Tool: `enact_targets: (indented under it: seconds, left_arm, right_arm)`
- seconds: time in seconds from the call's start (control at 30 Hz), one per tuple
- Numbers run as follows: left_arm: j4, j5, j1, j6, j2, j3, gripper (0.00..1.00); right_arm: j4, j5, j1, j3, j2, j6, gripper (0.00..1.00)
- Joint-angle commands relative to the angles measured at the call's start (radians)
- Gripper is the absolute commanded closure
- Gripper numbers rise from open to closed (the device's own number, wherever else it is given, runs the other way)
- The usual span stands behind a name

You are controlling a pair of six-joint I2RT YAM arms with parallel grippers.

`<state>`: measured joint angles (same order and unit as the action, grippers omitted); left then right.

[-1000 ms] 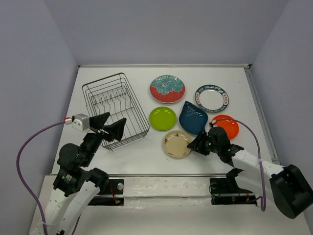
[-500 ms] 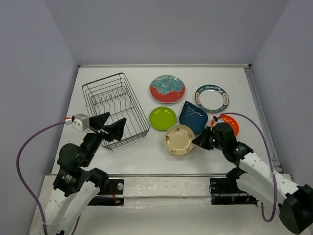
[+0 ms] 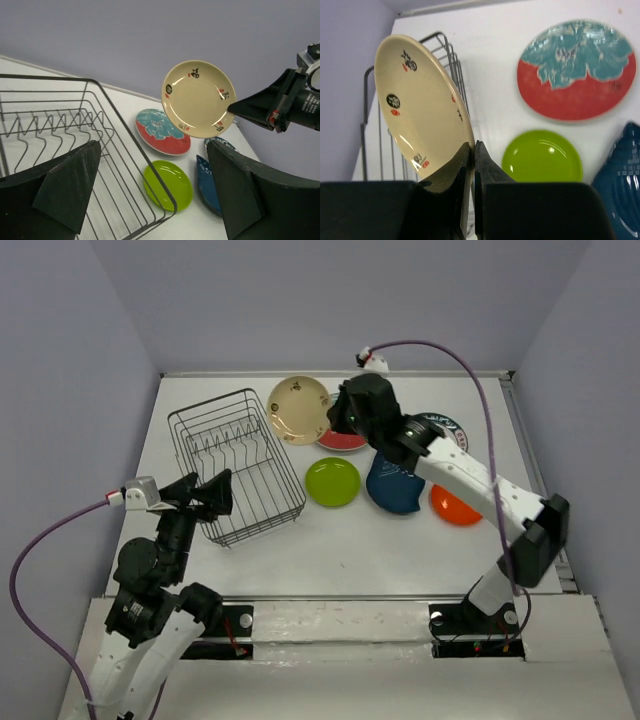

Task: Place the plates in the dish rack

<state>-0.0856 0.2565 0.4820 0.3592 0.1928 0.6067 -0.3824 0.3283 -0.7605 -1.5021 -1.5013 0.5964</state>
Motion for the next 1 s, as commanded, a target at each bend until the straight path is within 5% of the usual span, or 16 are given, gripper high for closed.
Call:
enact_targets:
  seconds: [0.0,0.2,0.33,0.97]
  left_arm:
    - [-0.023,0.246,-0.005,0.069,-0.023,0.056,0.01]
    - [-0.104,0.426,0.013,0.136,-0.055,0.083,0.01]
    - [-0.105,0.428,0.030,0.141,-0.069,0.082,0.01]
    - [-0.094,0.394,0.052,0.130,-0.076,0.073,0.01]
  right_arm:
    - [-0.071,0.294,-0.078,-0.392,-0.305,-0.099,0.93]
    - [-0.248,0.527,-0.149,-0.939,-0.707,-0.185,0.93]
    - [-0.237,0.647,-0.192,-1.088,-0.838,-0.250,0.93]
    - [-0.151,0.768,-0.263,-1.127,-1.025,-0.371,0.93]
